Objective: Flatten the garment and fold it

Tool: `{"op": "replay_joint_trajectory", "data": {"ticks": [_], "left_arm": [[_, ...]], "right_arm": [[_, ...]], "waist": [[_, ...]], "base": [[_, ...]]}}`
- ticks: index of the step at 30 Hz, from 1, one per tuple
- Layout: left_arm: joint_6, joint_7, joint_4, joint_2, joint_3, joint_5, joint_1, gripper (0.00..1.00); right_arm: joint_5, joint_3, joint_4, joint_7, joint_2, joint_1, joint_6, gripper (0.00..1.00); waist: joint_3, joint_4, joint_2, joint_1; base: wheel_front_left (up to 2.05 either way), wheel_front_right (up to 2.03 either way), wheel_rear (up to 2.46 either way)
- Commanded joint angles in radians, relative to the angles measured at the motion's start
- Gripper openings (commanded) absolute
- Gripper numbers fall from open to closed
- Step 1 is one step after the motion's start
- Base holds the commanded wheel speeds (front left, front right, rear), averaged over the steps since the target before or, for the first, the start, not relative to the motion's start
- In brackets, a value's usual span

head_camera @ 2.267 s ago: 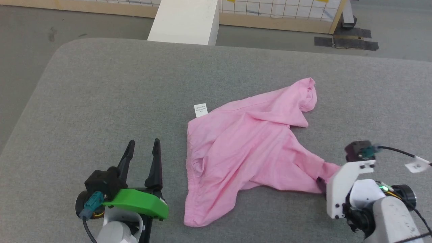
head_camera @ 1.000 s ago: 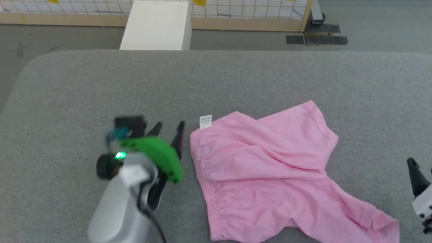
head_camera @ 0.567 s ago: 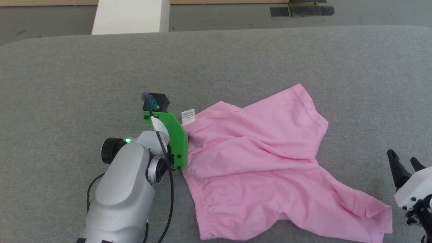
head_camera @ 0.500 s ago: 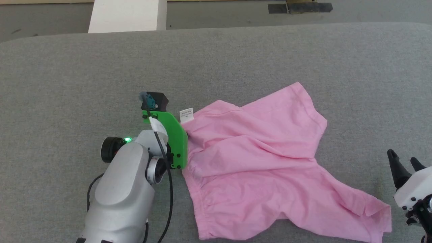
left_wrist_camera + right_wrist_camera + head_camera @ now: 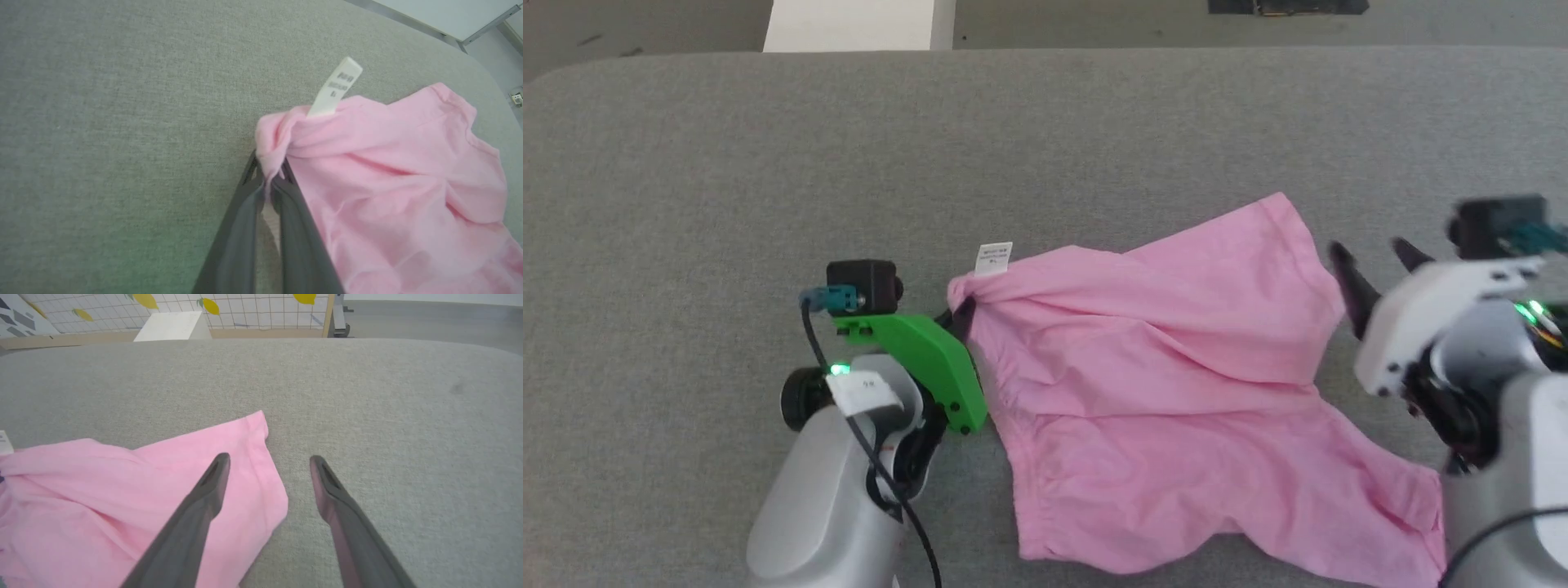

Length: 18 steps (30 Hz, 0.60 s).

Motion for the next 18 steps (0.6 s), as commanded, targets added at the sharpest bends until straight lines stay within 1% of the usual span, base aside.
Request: {"op": "replay_joint_trajectory", "data": {"ticks": [1, 5, 9, 13, 14, 15, 16, 18], "left_arm": [[0.004, -0.011, -0.025, -0.003, -0.002, -0.015, 0.025, 0.0], [0.01, -0.023, -0.068, -0.007, -0.023, -0.03, 0.051, 0.0], [0.015, -0.028, -0.087, -0.009, -0.045, -0.035, 0.048, 0.0], [0.02, -0.031, -0.09, -0.01, -0.061, -0.034, 0.04, 0.0], [0.021, -0.031, -0.09, -0.01, -0.063, -0.033, 0.039, 0.0], [0.022, -0.032, -0.089, -0.01, -0.065, -0.033, 0.038, 0.0], [0.023, -0.032, -0.088, -0.01, -0.067, -0.033, 0.038, 0.0], [0.024, -0.033, -0.085, -0.01, -0.069, -0.033, 0.038, 0.0]], "right_arm": [[-0.029, 0.035, 0.041, 0.012, -0.012, -0.05, -0.002, 1.0], [-0.1, 0.083, 0.188, 0.029, -0.035, -0.157, -0.002, 1.0], [-0.146, 0.076, 0.32, 0.015, -0.037, -0.235, -0.002, 1.0], [-0.167, 0.073, 0.404, -0.027, -0.032, -0.283, -0.002, 1.0], [-0.17, 0.073, 0.417, -0.035, -0.03, -0.291, -0.002, 0.46], [-0.172, 0.074, 0.433, -0.044, -0.028, -0.3, -0.002, 0.28], [-0.175, 0.074, 0.447, -0.053, -0.027, -0.307, -0.002, 0.0], [-0.178, 0.076, 0.469, -0.063, -0.025, -0.318, -0.002, 0.0]], "waist": [[0.029, 0.028, 0.0, 0.0], [0.059, 0.054, 0.0, 0.0], [0.08, 0.068, 0.0, 0.0], [0.091, 0.071, 0.0, 0.0], [0.092, 0.07, 0.0, 0.0], [0.092, 0.069, 0.0, 0.0], [0.092, 0.067, 0.0, 0.0], [0.089, 0.063, 0.0, 0.0]], "base": [[0.0, 0.0, 0.0], [0.0, 0.0, 0.0], [0.0, 0.0, 0.0], [0.0, 0.0, 0.0], [0.0, 0.0, 0.0], [0.0, 0.0, 0.0], [0.0, 0.0, 0.0], [0.0, 0.0, 0.0]]}}
